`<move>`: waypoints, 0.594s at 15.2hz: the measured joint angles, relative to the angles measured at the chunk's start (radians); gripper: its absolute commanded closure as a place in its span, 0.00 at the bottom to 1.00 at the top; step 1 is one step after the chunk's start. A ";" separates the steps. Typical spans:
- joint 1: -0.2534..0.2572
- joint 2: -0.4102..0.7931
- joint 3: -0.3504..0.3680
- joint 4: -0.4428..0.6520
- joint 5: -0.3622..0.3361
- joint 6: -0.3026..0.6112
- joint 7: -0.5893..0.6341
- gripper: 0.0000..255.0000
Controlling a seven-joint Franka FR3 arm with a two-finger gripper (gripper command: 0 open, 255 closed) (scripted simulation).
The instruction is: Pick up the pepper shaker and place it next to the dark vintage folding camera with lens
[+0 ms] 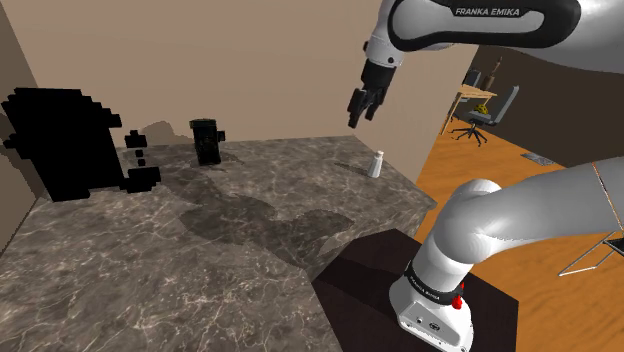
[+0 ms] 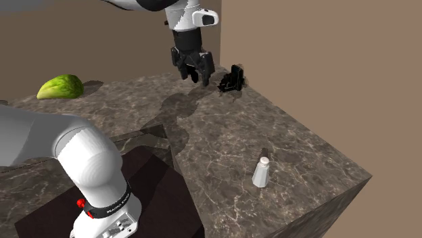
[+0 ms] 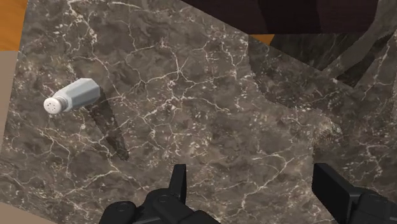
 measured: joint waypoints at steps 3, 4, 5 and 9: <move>-0.021 0.021 -0.063 -0.043 -0.044 0.061 -0.075 0.00; -0.028 0.028 -0.082 -0.059 -0.057 0.083 -0.096 0.00; -0.032 0.042 -0.098 -0.056 -0.068 0.093 -0.117 0.00; -0.057 0.109 -0.185 -0.079 -0.121 0.183 -0.214 0.00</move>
